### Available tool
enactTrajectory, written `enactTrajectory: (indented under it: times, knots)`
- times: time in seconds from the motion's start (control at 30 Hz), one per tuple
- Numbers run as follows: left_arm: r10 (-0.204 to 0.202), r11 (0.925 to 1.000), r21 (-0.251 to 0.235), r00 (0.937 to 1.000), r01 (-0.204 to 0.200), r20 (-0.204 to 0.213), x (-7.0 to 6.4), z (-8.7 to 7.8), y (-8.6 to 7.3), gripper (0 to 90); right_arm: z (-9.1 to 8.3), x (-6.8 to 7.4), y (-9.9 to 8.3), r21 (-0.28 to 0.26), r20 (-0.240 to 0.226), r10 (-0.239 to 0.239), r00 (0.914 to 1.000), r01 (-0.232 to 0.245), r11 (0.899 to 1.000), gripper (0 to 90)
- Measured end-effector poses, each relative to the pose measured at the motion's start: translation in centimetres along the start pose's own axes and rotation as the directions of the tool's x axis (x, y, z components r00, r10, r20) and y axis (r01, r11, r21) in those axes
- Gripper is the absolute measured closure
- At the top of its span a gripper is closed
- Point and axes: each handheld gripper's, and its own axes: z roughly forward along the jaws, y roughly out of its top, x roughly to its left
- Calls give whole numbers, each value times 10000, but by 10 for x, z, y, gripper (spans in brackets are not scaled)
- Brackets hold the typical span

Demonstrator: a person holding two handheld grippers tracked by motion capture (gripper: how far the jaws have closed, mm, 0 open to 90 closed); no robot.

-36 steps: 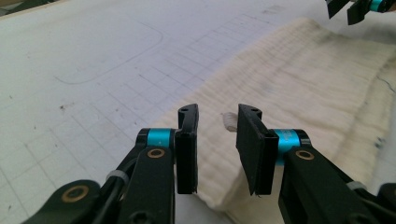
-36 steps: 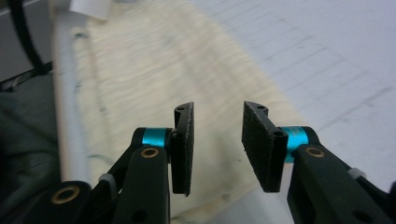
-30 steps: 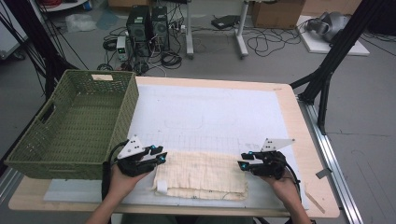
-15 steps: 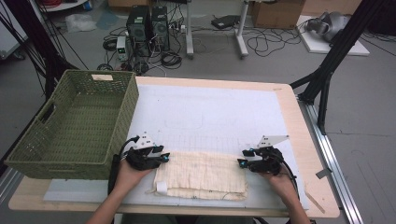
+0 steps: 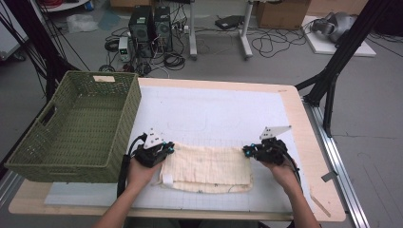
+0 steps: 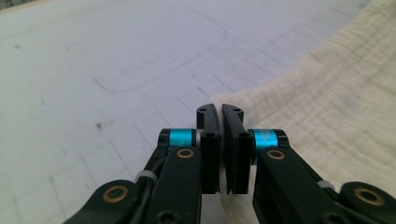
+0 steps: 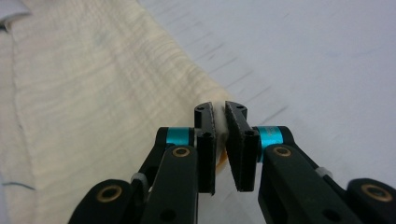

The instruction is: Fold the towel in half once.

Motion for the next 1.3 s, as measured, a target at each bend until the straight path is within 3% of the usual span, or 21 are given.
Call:
enactTrajectory:
  times: [0.07, 0.13, 0.17, 0.2, 0.27, 0.33, 0.4, 0.5, 0.6, 0.63, 0.77, 0.9, 0.93, 1.0, 1.1, 1.2, 1.3]
  knots:
    - [-256, 9983, -536, 9986, 232, -460, 5, 7, 8, 857, -1, -9, 11, -137, 174, 63, 9998, -61, 9999, 828]
    - [-456, 9984, -357, 9973, 436, -577, 11, 14, 13, 829, 0, -17, 17, -414, 462, 269, 9986, -250, 9988, 749]
    - [-407, 9990, -211, 9961, 392, -780, 12, 17, 14, 745, 2, -21, 18, -520, 654, 543, 9964, -509, 9973, 669]
    - [-473, 9987, -249, 9945, 451, -937, 14, 18, 14, 673, 3, -23, 18, -567, 589, 721, 9957, -688, 9960, 646]
    - [-590, 9982, -137, 9958, 582, -705, 17, 15, 12, 634, 4, -25, 15, -453, 497, 962, 9941, -940, 9945, 612]
    - [-429, 9991, -53, 9979, 427, -487, 16, 10, 9, 612, 2, -19, 11, -503, 375, 815, 9960, -796, 9956, 602]
    - [-450, 9988, -173, 9989, 447, -159, 13, 3, 5, 612, -1, -9, 6, -473, 326, 580, 9978, -564, 9973, 595]
    - [-128, 9998, -144, 9994, 133, 336, 6, -9, -1, 618, -6, 8, -2, -423, 94, 293, 9995, -289, 9987, 600]
    - [-6, 9998, 186, 9958, -11, 912, 1, -19, -10, 629, -8, 24, -13, -390, -228, 80, 9997, -89, 9992, 619]
    - [63, 9990, 440, 9923, -119, 1237, -1, -21, -13, 629, -7, 28, -16, -305, -307, 31, 9995, -40, 9995, 623]
    - [127, 9982, 555, 9816, -236, 1904, -6, -29, -24, 670, -3, 41, -29, 70, -670, -214, 9975, 219, 9997, 672]
    - [4, 9917, 1234, 9624, -353, 2717, -6, -28, -27, 687, 2, 43, -35, 410, -757, -194, 9969, 226, 9989, 688]
    - [214, 9902, 1278, 9642, -570, 2642, -7, -27, -27, 694, 2, 43, -35, 376, -754, -236, 9969, 265, 9989, 711]
    - [185, 9895, 1332, 9617, -568, 2733, -8, -25, -27, 767, 3, 41, -34, 435, -743, -235, 9970, 267, 9987, 782]
    - [491, 9871, 1337, 9613, -882, 2710, -11, -23, -23, 876, 2, 40, -33, 449, -893, -166, 9959, 207, 9988, 852]
    - [481, 9916, 1041, 9670, -763, 2501, -10, -25, -20, 889, -2, 40, -30, 352, -855, -242, 9960, 273, 9990, 860]
    - [357, 9958, 734, 9688, -552, 2453, -6, -32, -17, 891, -8, 41, -28, 32, -813, -228, 9964, 231, 9997, 860]
